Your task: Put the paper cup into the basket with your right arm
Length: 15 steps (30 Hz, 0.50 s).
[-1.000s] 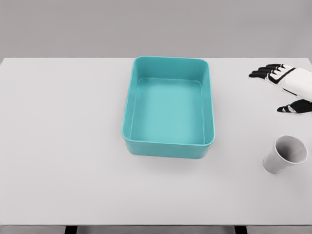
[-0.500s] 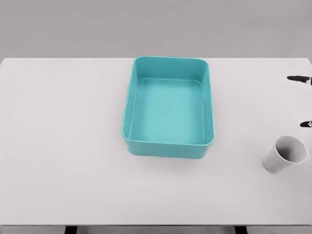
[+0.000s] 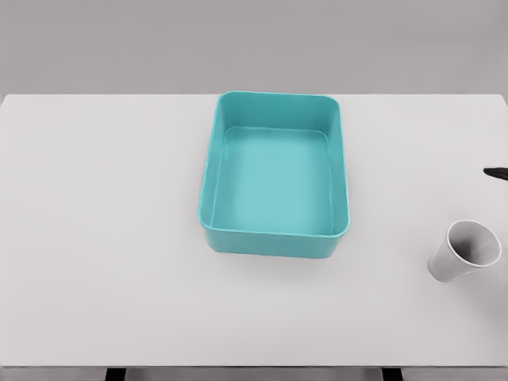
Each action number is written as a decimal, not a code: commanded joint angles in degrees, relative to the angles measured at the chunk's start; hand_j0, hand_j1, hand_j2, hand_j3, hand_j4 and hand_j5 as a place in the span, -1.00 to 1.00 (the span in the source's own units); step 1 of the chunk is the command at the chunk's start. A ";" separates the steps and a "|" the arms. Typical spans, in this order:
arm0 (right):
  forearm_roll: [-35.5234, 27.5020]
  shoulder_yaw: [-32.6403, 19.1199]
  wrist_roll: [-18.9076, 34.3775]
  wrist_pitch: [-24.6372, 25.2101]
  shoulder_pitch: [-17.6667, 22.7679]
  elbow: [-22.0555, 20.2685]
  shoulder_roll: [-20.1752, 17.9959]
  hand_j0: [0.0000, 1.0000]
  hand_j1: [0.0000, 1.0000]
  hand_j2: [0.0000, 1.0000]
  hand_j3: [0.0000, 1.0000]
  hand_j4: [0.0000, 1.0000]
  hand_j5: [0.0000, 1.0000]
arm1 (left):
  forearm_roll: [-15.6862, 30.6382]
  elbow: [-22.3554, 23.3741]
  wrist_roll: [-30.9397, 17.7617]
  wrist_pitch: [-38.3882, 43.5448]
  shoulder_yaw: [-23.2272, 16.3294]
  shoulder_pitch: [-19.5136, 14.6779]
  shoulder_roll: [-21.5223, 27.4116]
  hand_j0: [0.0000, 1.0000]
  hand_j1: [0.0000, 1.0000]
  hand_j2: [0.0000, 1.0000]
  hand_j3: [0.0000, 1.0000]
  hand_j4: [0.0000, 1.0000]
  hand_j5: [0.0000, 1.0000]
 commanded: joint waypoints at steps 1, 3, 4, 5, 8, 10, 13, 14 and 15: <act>-0.44 0.04 -0.05 0.11 0.00 0.07 -0.18 1.00 1.00 1.00 1.00 1.00 1.00 | 0.00 0.00 -0.01 0.00 0.00 0.00 0.00 1.00 1.00 1.00 1.00 1.00 1.00; -0.09 0.12 -0.14 0.11 1.23 0.07 0.26 1.00 1.00 1.00 1.00 1.00 1.00 | 0.00 0.00 -0.01 0.00 0.00 0.00 0.00 1.00 1.00 1.00 1.00 1.00 1.00; -0.09 0.12 -0.14 0.11 1.41 0.07 0.43 1.00 1.00 1.00 1.00 1.00 1.00 | 0.00 0.00 -0.01 0.00 0.00 0.00 0.00 1.00 1.00 1.00 1.00 1.00 1.00; -0.26 0.21 -0.14 0.11 1.58 0.07 0.70 1.00 1.00 1.00 1.00 1.00 1.00 | 0.00 0.00 -0.01 0.00 -0.09 0.00 0.00 1.00 1.00 1.00 1.00 1.00 1.00; -0.26 0.21 -0.23 0.11 3.34 0.07 1.66 1.00 1.00 1.00 1.00 1.00 1.00 | 0.00 0.00 -0.01 0.00 0.00 0.00 0.00 1.00 1.00 1.00 1.00 1.00 1.00; -0.09 0.21 -0.40 0.11 4.04 0.07 2.72 1.00 1.00 1.00 1.00 1.00 1.00 | 0.00 0.00 -0.01 0.00 0.00 0.00 0.00 1.00 1.00 1.00 1.00 1.00 1.00; 0.00 0.21 -2.51 0.11 5.27 0.07 2.81 1.00 1.00 1.00 1.00 1.00 1.00 | 0.00 0.00 -0.01 0.00 0.00 0.00 0.00 1.00 1.00 1.00 1.00 1.00 1.00; 0.00 0.21 -2.86 0.11 5.45 0.07 2.81 1.00 1.00 1.00 1.00 1.00 1.00 | 0.00 0.00 -0.01 0.00 0.00 0.00 0.00 1.00 1.00 1.00 1.00 1.00 1.00; -0.09 0.21 -2.86 0.11 5.54 0.07 2.81 1.00 1.00 1.00 1.00 1.00 1.00 | 0.00 0.00 -0.01 0.00 0.00 0.00 0.00 1.00 1.00 1.00 1.00 1.00 1.00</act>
